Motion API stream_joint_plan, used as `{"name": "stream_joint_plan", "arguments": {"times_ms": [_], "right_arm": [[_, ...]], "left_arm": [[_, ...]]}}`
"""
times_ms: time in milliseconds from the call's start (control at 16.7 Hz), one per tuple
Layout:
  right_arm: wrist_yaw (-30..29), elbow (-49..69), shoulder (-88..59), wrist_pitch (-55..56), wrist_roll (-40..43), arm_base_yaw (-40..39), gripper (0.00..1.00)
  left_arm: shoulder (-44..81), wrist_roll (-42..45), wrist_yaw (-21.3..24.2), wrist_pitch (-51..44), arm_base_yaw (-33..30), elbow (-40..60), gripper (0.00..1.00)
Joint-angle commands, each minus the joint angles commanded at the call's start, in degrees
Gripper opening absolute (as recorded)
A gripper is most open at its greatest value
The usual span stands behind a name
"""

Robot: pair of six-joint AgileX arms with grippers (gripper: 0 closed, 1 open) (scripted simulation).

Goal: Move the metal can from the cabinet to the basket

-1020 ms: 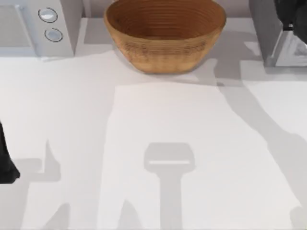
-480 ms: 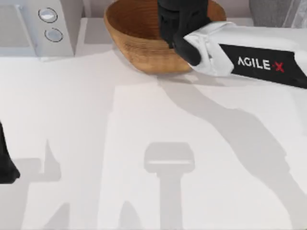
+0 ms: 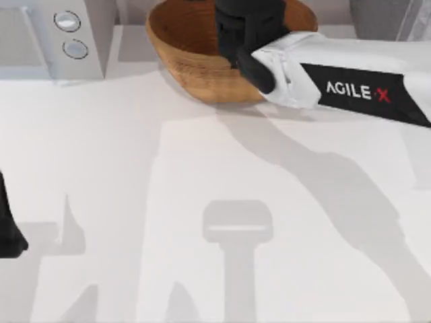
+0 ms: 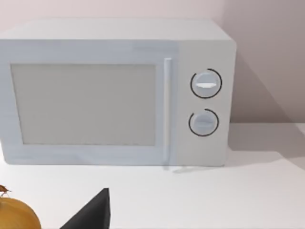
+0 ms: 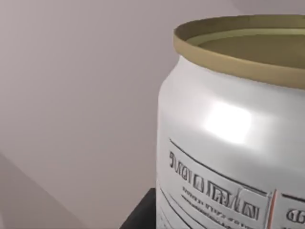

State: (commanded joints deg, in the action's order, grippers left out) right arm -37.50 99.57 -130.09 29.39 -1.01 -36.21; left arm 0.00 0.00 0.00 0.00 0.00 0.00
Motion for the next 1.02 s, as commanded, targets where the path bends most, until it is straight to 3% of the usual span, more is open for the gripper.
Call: {"name": "stream_joint_plan", "arguments": {"times_ms": [540,1020], "right_arm": [[1.1,5.8,-4.3,-0.9,0.2,1.1,0.0],[1.1,5.8,-4.3,-0.9,0.2,1.1,0.6]], "left_arm": [[0.0,0.0,0.0,0.0,0.0,0.0,1.0],[0.0,0.0,0.0,0.0,0.0,0.0,1.0]]}}
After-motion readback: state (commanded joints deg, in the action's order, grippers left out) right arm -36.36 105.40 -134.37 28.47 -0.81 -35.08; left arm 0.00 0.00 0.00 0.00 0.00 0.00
